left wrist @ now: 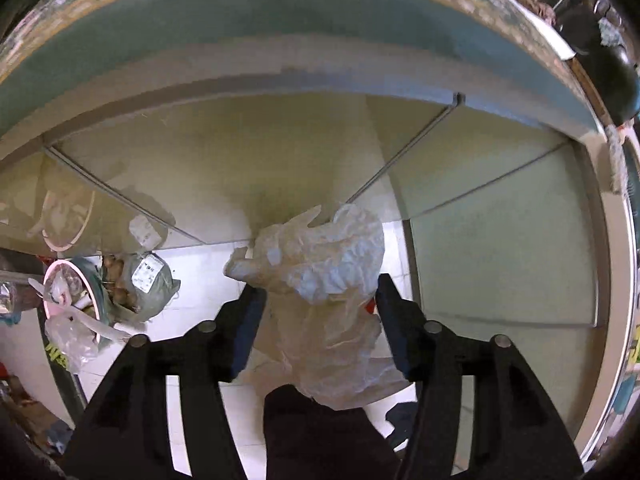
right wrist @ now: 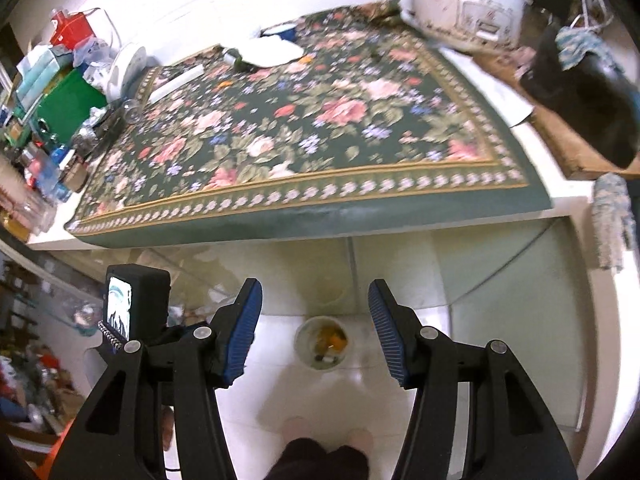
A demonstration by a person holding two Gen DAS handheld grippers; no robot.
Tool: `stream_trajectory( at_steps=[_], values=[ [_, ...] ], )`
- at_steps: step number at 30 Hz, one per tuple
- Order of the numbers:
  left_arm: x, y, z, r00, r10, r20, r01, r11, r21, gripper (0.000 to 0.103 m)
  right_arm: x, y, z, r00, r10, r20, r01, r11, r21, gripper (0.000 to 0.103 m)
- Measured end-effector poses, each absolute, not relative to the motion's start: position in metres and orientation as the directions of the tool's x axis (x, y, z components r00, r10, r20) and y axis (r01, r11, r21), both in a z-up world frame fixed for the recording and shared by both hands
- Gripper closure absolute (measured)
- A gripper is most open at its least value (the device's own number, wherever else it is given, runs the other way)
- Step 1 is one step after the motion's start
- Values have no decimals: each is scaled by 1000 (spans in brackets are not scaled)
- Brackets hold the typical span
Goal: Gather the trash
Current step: 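Carry the bag and orange peel down to the floor bin and release both, then raise both tools back toward the counter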
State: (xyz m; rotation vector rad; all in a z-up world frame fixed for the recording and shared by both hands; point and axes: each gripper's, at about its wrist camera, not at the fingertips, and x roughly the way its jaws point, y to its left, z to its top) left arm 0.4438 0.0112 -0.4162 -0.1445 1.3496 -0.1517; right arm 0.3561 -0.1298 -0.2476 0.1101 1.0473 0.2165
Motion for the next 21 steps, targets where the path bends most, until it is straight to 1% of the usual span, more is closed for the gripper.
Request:
stream_trajectory(
  at_steps=[7,10,16,21],
  values=[
    [442,18,-422,188,-201,-961,17,979,-202,42,344,-134,-233,553,149,-820,-94,989,116,51],
    [437,22,-408,210,-180,-961,18,983,-180,42,341,-133,-228,574,121,-810,-76,993,95,51],
    [417,39,-344,330,-164,-930,28,986,-164,42,334,-127,-201,619,110,-777,-56,994,96,51],
    [399,62,-269,463,-167,-870,38,985,-169,42,325,-121,-167,666,106,-738,-44,994,103,51]
  ],
)
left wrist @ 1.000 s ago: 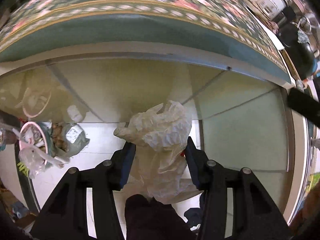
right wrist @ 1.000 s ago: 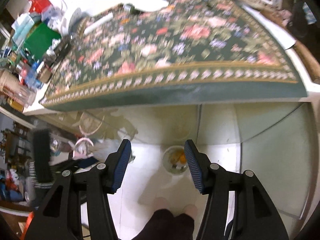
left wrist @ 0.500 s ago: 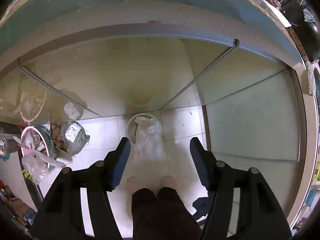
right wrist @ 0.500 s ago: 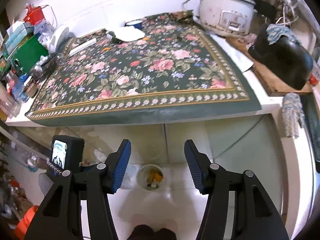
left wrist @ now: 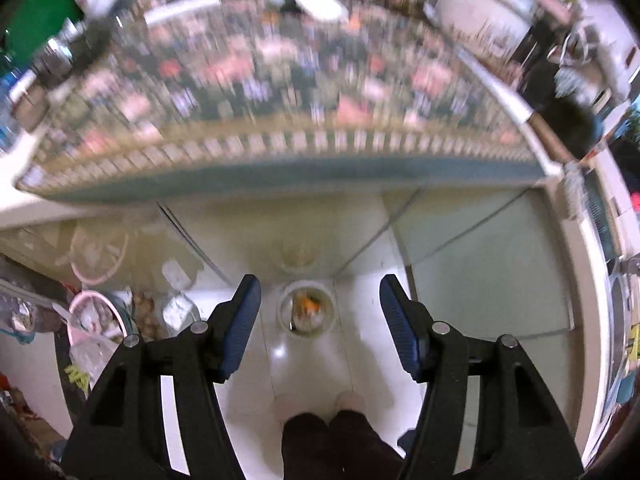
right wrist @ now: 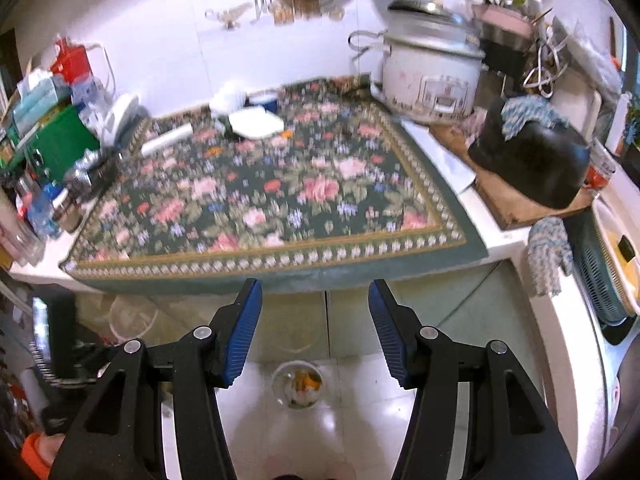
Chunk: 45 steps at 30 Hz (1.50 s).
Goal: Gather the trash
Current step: 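Raise both tools back toward the counter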
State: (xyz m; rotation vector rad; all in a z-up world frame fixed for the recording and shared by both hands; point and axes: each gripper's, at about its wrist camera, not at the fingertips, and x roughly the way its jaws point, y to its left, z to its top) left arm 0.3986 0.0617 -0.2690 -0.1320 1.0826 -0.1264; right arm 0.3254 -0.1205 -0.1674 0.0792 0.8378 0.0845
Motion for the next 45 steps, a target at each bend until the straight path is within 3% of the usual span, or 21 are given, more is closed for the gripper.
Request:
stream_trajectory(
  at_steps=[4,7,9,17,18,22,33,45],
  values=[
    [386,79,-217,571,-165,-804,55,985,-163,39,315,-114,-135,722,91,-686,-35,995,95,51],
    [377,92,-177,652,-166,-740,67,985,-162,32,309,-105,-112,761,71,-644,-39,997,63,51],
    [374,98,-152,697,-162,-698,71,985,-158,21,305,-100,-98,784,61,-617,-43,998,44,48],
    [368,114,-85,799,-155,-580,77,985,-157,1,294,-84,-47,882,49,-469,-50,999,11,16],
    [370,115,-79,807,-154,-570,76,985,-158,1,295,-84,-43,892,45,-449,-45,999,10,9],
    [381,117,-64,829,-132,-543,63,988,-144,1,302,-85,-33,923,40,-383,-37,999,18,1],
    [457,99,-42,862,-62,-504,5,994,-113,1,378,-111,-32,911,143,-387,-122,989,78,1],
    [579,73,-49,830,71,-554,-163,979,-119,1,512,-130,-41,833,312,-456,-316,946,71,1]
  ],
)
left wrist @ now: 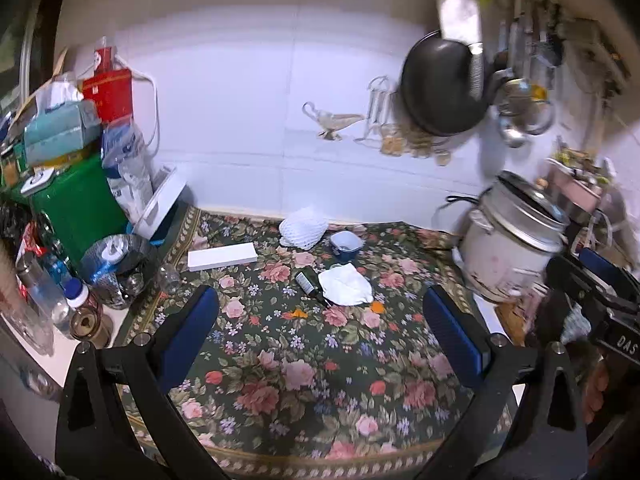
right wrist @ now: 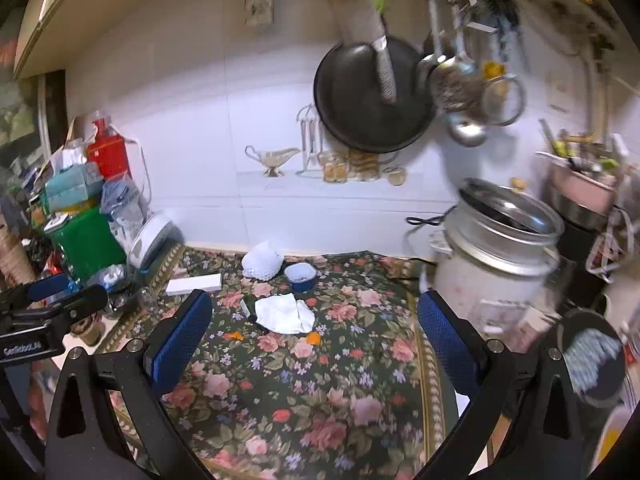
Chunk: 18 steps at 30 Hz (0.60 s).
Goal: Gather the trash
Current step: 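Raise both tools back toward the counter, then grasp the green glass bottle with the left tool while the right tool grasps the white tissue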
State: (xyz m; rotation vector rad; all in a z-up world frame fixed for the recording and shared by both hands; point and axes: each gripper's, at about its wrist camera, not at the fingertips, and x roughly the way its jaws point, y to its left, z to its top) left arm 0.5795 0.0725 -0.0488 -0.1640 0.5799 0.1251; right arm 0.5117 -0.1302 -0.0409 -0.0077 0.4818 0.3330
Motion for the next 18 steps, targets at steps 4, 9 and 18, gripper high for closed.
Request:
stream_trajectory(
  at_steps=[4,9,18],
  values=[
    [609,73,-64,803,97,-588,-210,969,-128,1,550,-127,-59,793,346,-501,-359,930,76,1],
    [643,85,-87,761,139,-633,-275,954,-122,1,597,-115,-91,721,375,-583,-386,916,112,1],
    [698,139,-127,712,121,-691,-285,950,-127,1,675,-71,-153,589,346,-730,-357,922,149,1]
  ],
)
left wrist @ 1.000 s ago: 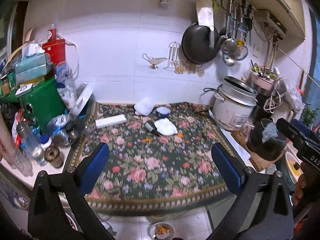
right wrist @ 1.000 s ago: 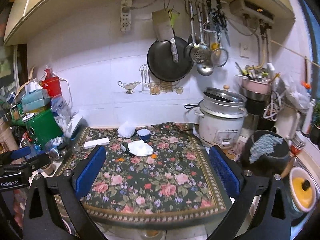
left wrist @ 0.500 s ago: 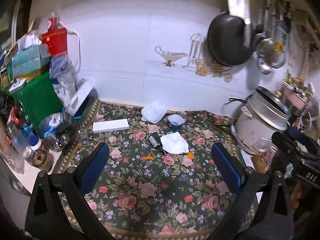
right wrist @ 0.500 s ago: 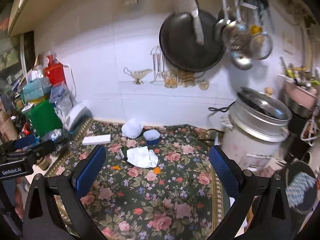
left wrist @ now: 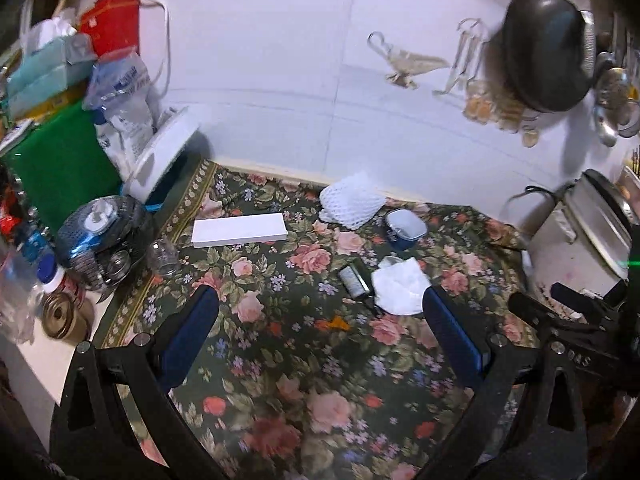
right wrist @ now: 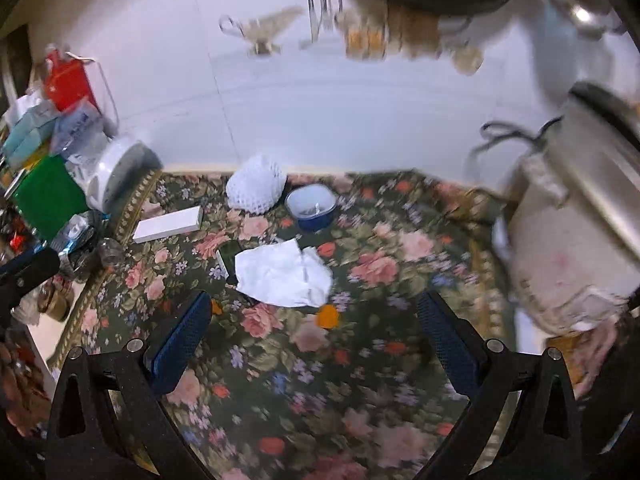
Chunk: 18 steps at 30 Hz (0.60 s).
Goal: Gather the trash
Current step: 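Grasp the green glass bottle with the left tool while the right tool grasps the white tissue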
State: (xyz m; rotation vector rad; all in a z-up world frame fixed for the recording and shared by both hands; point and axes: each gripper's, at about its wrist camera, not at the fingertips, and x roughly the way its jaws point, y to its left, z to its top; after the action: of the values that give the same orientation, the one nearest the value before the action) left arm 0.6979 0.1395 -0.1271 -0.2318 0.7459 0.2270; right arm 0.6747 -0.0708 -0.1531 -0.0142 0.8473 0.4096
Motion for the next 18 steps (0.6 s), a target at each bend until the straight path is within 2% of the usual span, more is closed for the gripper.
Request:
stream_trajectory(
  at_steps=[7,11,16,18],
  values=[
    [736,181,-161,670,98,-736,-271,955,-119,1,742,-28,-201,508,327,-797,-280,938,206,2],
    [758,199,-190,619,71,-782,-249,962,-110,1,781,-13,-238,455,304,-837,-198,951,238,5],
    [776,212,-214,582,16,-813,-239,959,-152,1,804,-1,-275,373,282,-884,-135,959,249,23],
    [782,211,-221,573,-5,-819,-229,959,-167,1,804,-2,-287,347,283,-894,-123,959,255,35]
  ],
)
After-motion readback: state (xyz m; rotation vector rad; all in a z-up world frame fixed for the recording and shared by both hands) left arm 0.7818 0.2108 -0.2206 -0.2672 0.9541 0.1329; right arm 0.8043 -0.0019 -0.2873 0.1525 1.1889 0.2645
